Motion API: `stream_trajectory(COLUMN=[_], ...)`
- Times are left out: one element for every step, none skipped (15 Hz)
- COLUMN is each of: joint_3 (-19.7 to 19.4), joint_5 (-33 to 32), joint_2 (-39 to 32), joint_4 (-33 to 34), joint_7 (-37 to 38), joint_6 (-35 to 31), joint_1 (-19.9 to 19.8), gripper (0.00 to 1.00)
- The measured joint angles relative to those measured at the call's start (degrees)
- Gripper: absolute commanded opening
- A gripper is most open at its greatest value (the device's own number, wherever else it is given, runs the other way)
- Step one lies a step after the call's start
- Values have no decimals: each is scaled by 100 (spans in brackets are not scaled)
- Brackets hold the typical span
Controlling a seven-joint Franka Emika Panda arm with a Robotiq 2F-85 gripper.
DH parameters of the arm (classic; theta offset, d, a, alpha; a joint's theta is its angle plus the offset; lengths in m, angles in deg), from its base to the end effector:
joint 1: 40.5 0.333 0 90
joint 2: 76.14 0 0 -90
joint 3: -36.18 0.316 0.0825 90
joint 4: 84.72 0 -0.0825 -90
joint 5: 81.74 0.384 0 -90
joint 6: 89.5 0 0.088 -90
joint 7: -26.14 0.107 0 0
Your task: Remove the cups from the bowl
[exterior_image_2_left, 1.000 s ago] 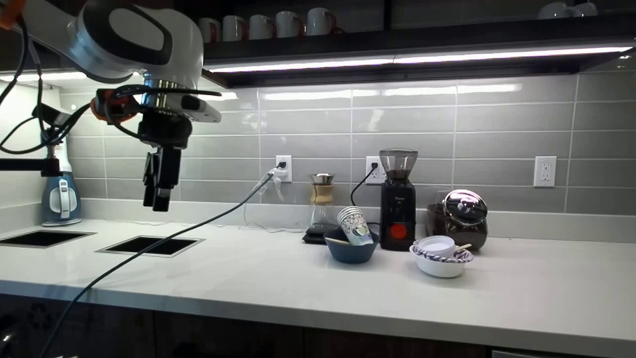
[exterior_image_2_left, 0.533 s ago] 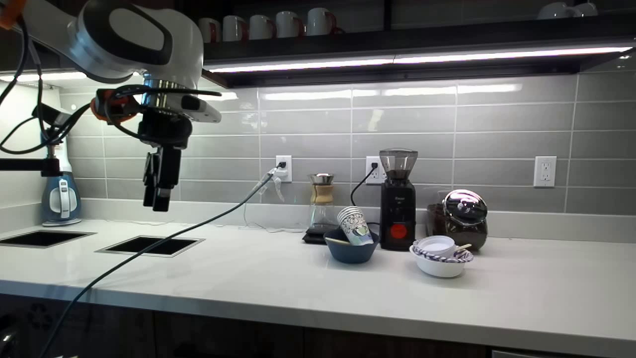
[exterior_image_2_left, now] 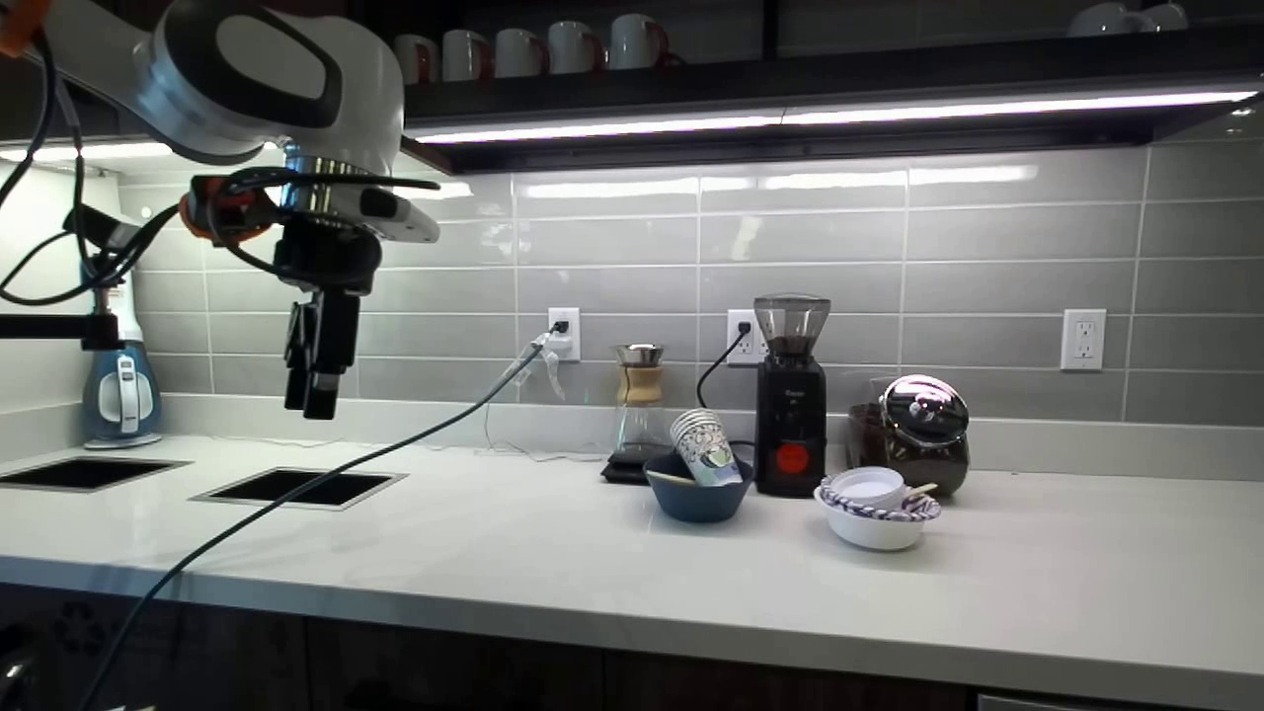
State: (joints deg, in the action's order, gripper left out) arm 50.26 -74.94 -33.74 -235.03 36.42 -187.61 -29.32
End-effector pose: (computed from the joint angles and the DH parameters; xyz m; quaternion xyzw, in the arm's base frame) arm 0.2758 0.1434 0.4544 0.9925 0.0775 -0.0811 0.0485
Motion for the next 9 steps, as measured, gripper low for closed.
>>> stream_trajectory(joint_3=[-11,-47,-110,-191,-291,-399,-508,-615,-703], joint_5=[0,0,-23,-60,-92,-163,-269,-367,-438], joint_2=[0,-1,-15,-45,-101,-191,-319,-494,-717], joint_4=[2,16,64,145,271,443,653,901,1176], joint_7=[0,0,-4,-30,-95,-178,-273,-370,-445], joint_6=[-56,-186,-363,-546,-680,-774,-829,-870,-944], joint_1=[-11,-44,-102,-183,-278,-387,-500,-613,-713], gripper=[100,100,100,100,100,100,100,100,100])
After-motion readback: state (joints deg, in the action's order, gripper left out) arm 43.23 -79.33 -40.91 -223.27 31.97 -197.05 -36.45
